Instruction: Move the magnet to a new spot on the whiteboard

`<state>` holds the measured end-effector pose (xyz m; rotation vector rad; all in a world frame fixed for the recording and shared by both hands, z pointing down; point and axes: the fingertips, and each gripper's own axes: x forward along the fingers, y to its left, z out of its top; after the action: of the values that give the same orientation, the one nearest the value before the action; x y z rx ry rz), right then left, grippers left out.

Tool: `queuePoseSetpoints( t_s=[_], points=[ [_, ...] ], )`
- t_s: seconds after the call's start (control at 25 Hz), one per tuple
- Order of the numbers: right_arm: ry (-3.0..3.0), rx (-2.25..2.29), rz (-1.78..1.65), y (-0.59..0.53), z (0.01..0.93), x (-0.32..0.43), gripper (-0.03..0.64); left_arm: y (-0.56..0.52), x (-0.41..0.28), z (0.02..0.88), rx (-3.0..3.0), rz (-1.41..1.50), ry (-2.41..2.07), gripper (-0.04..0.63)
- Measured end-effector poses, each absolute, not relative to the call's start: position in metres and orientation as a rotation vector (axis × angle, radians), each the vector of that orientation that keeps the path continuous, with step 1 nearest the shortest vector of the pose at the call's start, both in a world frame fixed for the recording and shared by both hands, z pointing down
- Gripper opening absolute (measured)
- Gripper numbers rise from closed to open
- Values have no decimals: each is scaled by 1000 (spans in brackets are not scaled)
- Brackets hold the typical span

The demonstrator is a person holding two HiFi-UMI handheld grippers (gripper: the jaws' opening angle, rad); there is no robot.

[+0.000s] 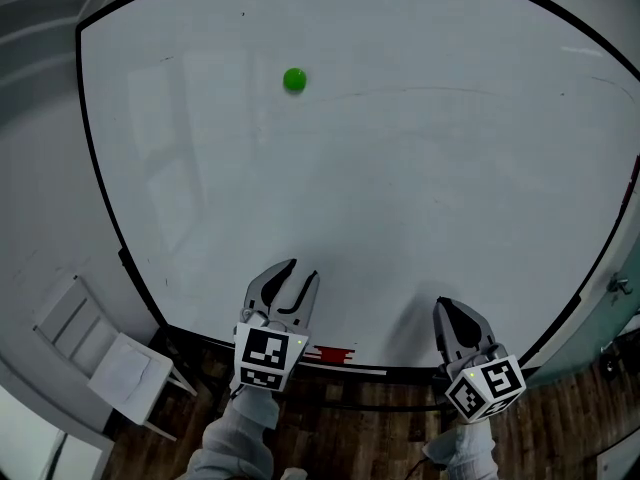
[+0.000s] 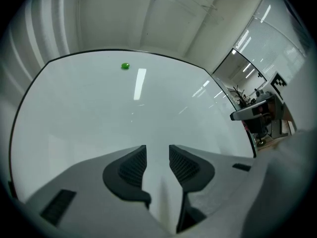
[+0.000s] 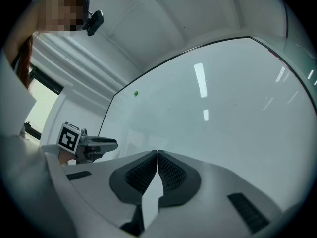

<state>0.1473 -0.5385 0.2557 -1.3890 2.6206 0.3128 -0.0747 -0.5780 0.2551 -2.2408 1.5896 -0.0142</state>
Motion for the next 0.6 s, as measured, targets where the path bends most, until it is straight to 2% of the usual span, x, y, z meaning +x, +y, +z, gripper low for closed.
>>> queuePoseSetpoints(
  t_s=[0.36, 0.6],
  points=[
    [2577, -1471, 183, -534, 295, 165, 29, -569, -64, 313, -2377, -20, 1596, 146],
    [2596, -1531, 134, -537, 327, 170, 29, -565, -58, 344, -2468, -25, 1625, 112]
  ],
)
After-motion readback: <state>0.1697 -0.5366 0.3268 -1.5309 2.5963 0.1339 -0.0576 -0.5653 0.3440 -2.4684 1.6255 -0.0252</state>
